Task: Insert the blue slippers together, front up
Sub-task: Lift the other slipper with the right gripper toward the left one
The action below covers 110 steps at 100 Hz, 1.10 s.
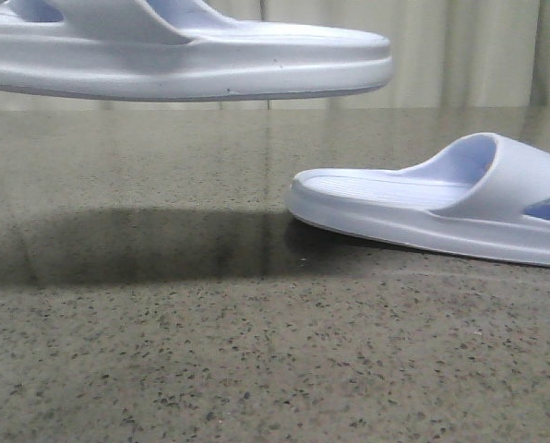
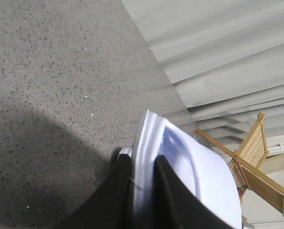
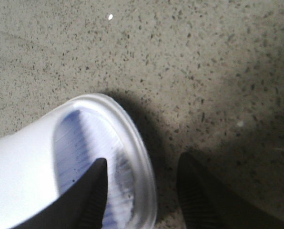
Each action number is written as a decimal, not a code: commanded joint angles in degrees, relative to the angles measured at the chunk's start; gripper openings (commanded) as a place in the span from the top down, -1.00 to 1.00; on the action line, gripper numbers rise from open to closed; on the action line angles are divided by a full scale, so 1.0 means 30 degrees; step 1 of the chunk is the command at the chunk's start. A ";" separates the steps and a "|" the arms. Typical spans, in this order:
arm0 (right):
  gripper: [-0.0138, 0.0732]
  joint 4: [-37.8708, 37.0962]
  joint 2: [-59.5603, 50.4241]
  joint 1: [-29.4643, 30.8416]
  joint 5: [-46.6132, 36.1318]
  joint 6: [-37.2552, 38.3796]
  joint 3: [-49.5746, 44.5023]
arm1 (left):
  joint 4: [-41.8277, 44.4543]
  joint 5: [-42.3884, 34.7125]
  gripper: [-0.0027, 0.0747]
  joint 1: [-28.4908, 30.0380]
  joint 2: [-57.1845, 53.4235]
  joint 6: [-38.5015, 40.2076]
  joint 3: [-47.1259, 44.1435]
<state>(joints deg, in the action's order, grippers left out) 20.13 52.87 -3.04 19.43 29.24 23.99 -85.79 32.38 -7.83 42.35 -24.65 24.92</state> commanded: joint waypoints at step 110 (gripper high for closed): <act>0.93 0.0272 0.0189 0.0128 -0.4641 -0.0042 0.0497 | -0.0915 0.0256 0.89 -0.0012 -0.0096 -0.0006 0.0684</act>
<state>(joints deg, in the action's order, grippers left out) 20.81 53.89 -3.04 12.36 29.35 23.99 -85.79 32.38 -7.83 42.35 -24.65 24.92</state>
